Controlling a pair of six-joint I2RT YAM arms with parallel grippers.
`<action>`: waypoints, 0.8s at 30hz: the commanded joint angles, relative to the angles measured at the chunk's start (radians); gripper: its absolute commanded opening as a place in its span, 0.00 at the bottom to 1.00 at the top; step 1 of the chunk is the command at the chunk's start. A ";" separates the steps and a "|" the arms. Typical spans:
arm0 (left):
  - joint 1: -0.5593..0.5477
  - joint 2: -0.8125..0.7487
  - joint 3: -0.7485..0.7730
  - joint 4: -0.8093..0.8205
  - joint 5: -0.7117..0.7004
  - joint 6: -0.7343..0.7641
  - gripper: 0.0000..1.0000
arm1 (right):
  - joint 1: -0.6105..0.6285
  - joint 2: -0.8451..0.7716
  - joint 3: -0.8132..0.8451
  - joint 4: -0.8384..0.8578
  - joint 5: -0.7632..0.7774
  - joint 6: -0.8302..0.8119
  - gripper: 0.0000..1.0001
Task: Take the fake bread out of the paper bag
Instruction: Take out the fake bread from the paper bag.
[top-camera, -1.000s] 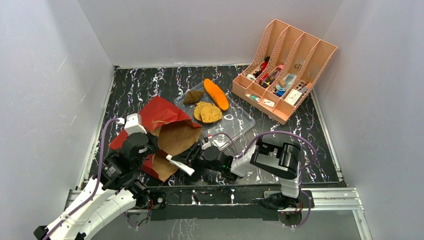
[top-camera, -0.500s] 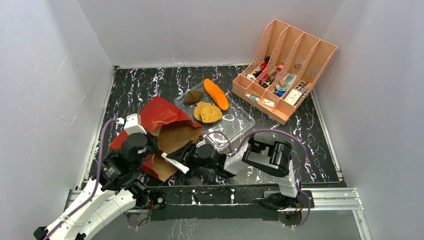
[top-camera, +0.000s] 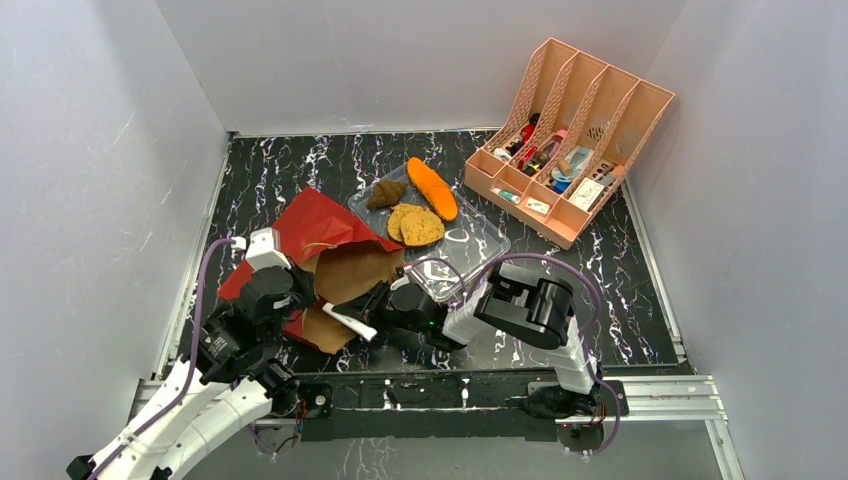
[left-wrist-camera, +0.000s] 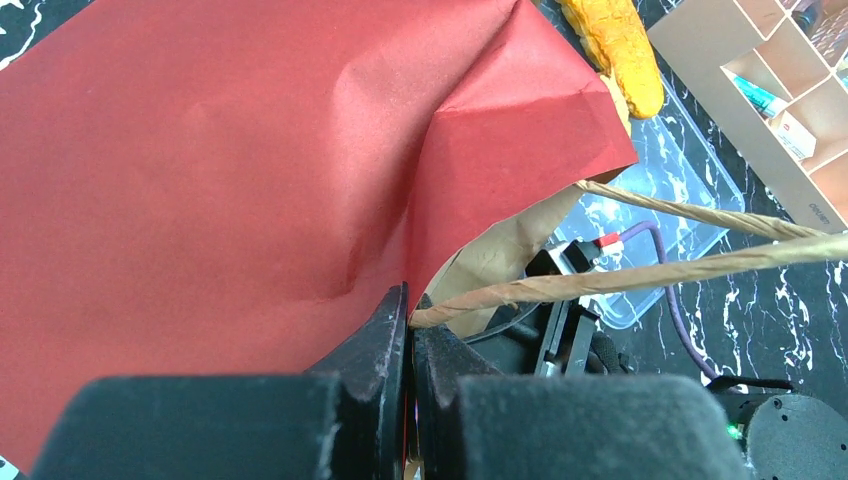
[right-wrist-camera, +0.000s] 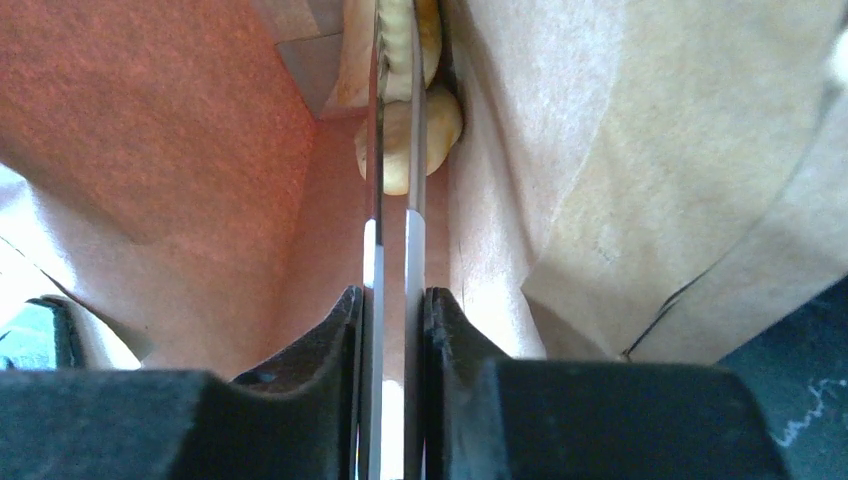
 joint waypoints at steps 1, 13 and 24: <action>-0.005 -0.016 0.041 0.001 -0.007 -0.013 0.00 | -0.008 -0.047 -0.017 0.043 0.022 -0.027 0.00; -0.006 0.005 0.052 -0.033 -0.148 -0.061 0.00 | -0.003 -0.300 -0.209 -0.036 0.108 -0.129 0.00; -0.005 0.079 0.070 -0.010 -0.248 -0.084 0.00 | 0.061 -0.690 -0.339 -0.309 0.248 -0.239 0.00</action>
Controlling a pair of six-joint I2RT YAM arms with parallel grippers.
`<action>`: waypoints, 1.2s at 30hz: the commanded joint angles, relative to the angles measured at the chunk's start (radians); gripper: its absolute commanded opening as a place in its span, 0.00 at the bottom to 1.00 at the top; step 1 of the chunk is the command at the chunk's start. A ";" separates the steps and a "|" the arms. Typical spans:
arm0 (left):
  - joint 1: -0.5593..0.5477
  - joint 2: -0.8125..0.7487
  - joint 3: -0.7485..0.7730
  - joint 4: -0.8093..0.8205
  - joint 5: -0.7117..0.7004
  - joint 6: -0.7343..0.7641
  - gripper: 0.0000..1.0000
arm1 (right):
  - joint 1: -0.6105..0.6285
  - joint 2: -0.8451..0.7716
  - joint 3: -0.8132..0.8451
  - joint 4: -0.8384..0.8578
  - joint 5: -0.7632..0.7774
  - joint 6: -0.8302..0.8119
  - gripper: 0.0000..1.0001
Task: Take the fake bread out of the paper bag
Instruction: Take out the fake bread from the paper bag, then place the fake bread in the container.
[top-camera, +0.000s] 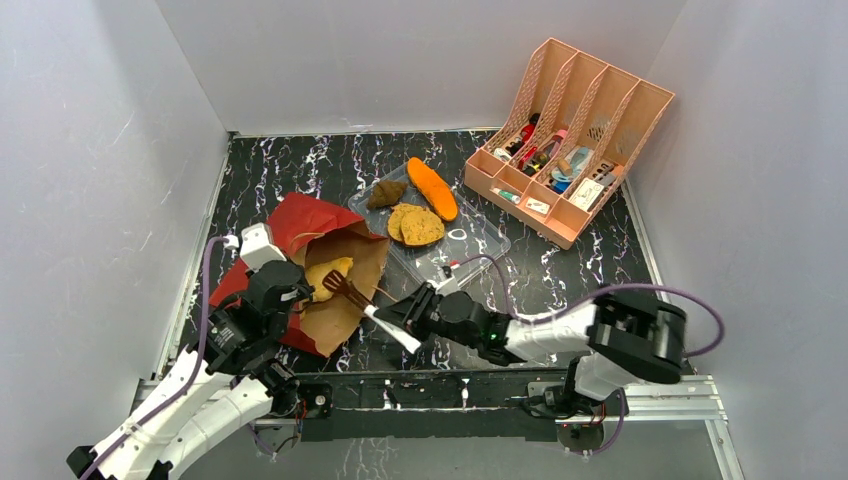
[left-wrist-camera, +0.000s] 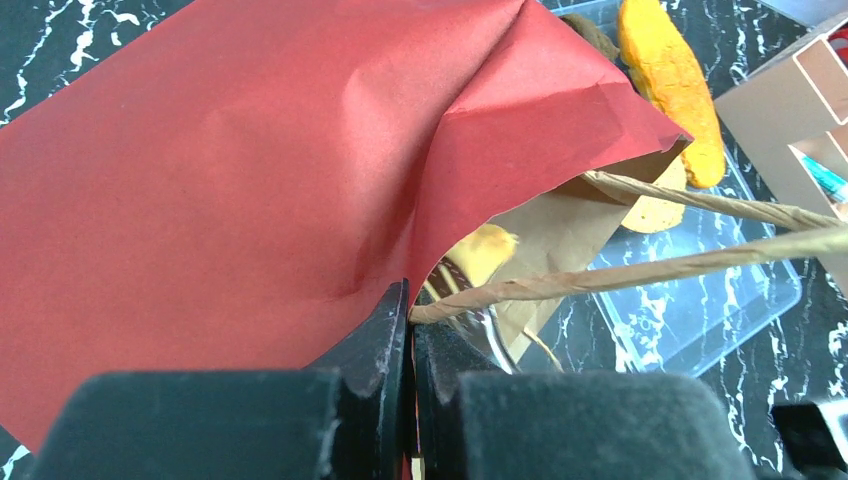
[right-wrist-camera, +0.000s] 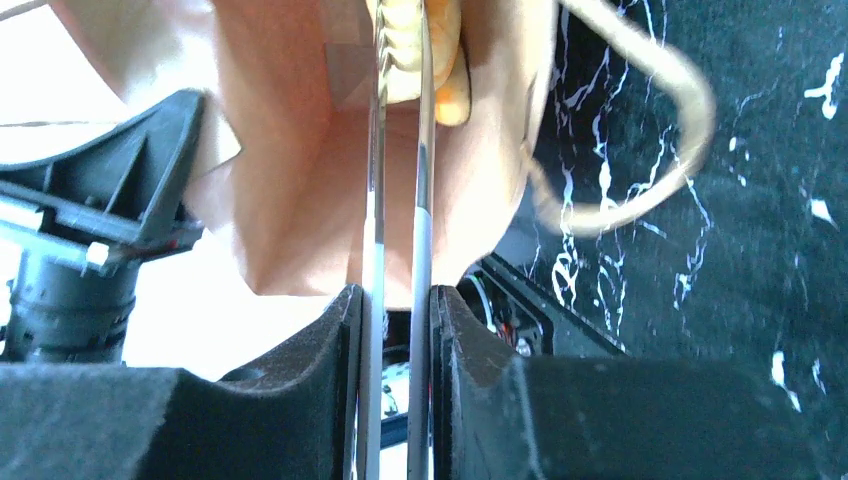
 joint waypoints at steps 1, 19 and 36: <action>-0.005 0.023 0.043 0.003 -0.086 -0.023 0.00 | 0.036 -0.197 -0.025 -0.095 0.116 -0.060 0.00; -0.005 0.025 0.109 -0.213 -0.247 -0.178 0.00 | 0.174 -0.776 -0.074 -0.646 0.474 -0.139 0.00; -0.005 0.006 0.125 -0.211 -0.187 -0.115 0.00 | 0.173 -0.960 0.006 -1.064 0.947 0.085 0.00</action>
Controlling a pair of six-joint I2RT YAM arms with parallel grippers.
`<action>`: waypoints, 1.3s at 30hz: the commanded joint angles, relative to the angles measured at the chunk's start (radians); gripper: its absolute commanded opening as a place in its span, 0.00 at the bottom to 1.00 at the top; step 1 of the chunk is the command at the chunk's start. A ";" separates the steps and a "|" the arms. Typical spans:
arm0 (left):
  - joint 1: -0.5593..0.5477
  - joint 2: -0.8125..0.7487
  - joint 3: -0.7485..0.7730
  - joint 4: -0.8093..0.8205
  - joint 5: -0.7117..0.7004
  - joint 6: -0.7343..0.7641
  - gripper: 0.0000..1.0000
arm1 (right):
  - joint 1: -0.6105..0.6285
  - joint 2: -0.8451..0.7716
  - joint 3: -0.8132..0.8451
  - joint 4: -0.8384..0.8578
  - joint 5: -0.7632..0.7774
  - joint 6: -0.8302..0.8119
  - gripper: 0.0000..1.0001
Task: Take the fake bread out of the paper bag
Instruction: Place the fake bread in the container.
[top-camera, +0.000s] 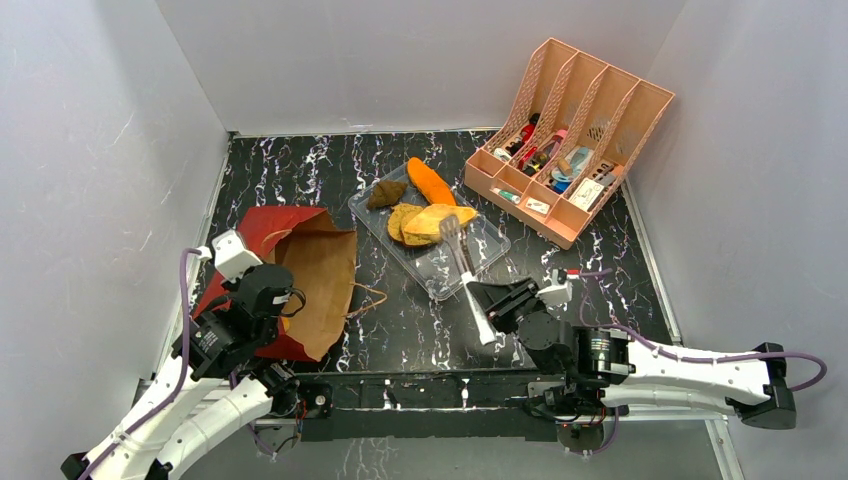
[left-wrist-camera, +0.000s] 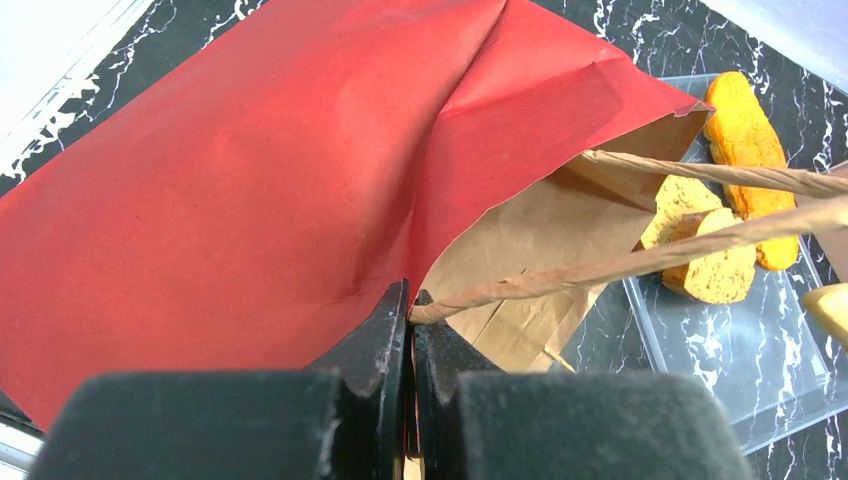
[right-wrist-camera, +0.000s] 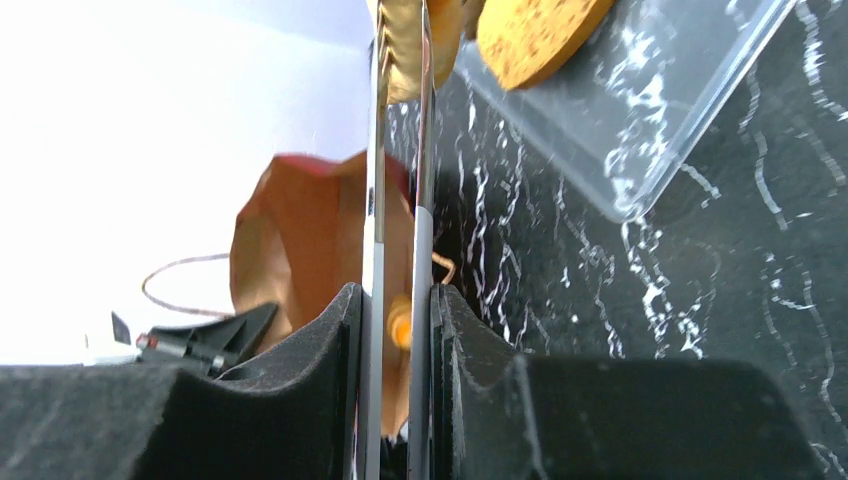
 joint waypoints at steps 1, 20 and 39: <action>-0.004 0.011 0.033 0.016 0.009 0.031 0.00 | -0.001 0.010 0.048 -0.085 0.222 0.183 0.00; -0.004 -0.002 0.036 0.057 0.064 0.098 0.00 | -0.459 0.216 -0.054 0.195 -0.212 0.112 0.00; -0.004 0.029 0.025 0.107 0.079 0.118 0.00 | -0.459 0.181 -0.197 0.236 -0.342 0.170 0.21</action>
